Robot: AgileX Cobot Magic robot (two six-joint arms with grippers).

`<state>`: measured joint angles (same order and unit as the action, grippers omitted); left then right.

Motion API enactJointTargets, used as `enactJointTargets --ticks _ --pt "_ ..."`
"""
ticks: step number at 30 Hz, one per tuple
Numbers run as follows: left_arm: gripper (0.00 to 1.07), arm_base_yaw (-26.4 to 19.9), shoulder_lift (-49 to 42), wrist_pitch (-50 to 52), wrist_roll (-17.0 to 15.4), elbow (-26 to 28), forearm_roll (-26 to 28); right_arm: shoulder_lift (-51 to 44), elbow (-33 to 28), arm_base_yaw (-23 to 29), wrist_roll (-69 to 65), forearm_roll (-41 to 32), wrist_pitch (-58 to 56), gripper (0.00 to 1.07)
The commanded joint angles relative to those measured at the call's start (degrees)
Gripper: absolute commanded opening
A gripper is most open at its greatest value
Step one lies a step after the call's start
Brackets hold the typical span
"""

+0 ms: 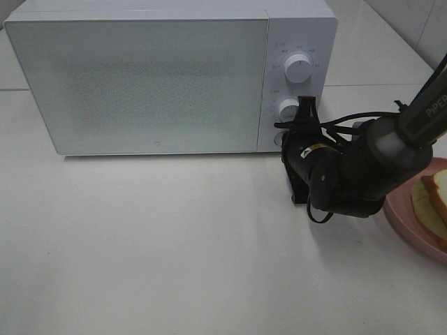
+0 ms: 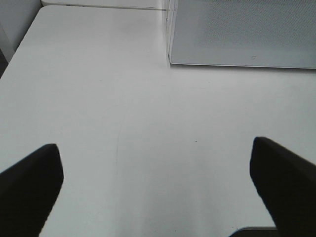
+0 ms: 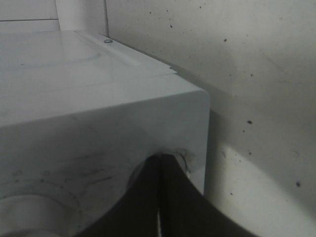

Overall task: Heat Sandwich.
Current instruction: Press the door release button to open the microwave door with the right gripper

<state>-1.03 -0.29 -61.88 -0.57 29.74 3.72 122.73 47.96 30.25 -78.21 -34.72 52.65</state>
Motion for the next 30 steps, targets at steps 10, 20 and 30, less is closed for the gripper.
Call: enactJointTargets --ticks 10,20,30 --pt "0.98 0.1 -1.3 0.6 -0.5 -0.1 0.0 0.5 4.6 -0.9 1.8 2.2 6.5 0.0" --pt "0.98 0.1 -1.3 0.6 -0.5 -0.1 0.0 0.7 8.7 -2.7 6.2 2.2 10.5 0.0" --pt "0.98 0.1 -1.3 0.6 -0.5 -0.1 0.0 2.1 10.4 -3.0 6.0 2.7 7.5 0.0"
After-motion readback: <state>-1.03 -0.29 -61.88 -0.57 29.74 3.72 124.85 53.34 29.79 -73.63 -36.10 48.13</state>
